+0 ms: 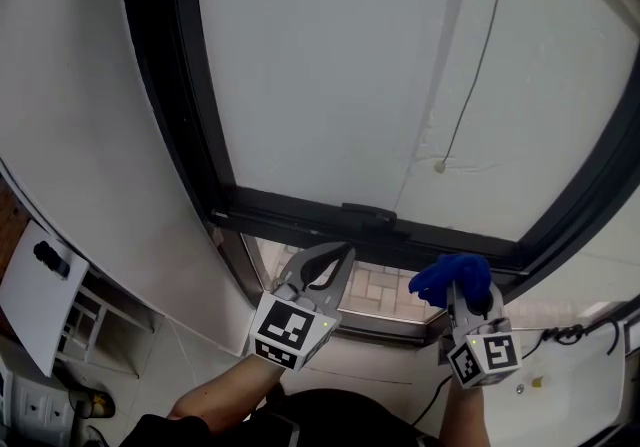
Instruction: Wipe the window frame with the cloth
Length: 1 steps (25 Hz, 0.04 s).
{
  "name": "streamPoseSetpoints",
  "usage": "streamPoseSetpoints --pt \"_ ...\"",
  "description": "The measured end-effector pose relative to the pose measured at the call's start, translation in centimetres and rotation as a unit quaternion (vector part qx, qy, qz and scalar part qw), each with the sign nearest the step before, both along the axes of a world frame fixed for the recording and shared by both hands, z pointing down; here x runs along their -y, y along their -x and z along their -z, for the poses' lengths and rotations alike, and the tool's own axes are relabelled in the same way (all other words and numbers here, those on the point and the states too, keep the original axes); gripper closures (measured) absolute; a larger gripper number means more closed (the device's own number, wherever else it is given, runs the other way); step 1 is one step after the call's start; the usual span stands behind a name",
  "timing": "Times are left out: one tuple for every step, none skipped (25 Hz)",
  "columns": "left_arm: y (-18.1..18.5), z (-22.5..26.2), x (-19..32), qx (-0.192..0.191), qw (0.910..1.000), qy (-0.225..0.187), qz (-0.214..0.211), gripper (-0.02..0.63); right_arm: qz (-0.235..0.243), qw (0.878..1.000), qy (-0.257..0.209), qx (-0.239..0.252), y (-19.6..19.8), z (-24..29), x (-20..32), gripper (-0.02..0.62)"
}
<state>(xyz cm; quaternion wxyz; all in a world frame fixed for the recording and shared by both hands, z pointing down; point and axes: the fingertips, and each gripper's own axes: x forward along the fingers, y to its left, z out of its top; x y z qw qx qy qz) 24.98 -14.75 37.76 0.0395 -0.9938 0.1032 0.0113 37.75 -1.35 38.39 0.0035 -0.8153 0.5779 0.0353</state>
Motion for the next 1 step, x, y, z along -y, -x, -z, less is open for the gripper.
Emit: streamPoseSetpoints --pt "0.03 0.03 0.06 0.0 1.0 -0.003 0.001 0.614 -0.001 1.0 0.001 0.001 -0.01 -0.09 0.0 0.522"
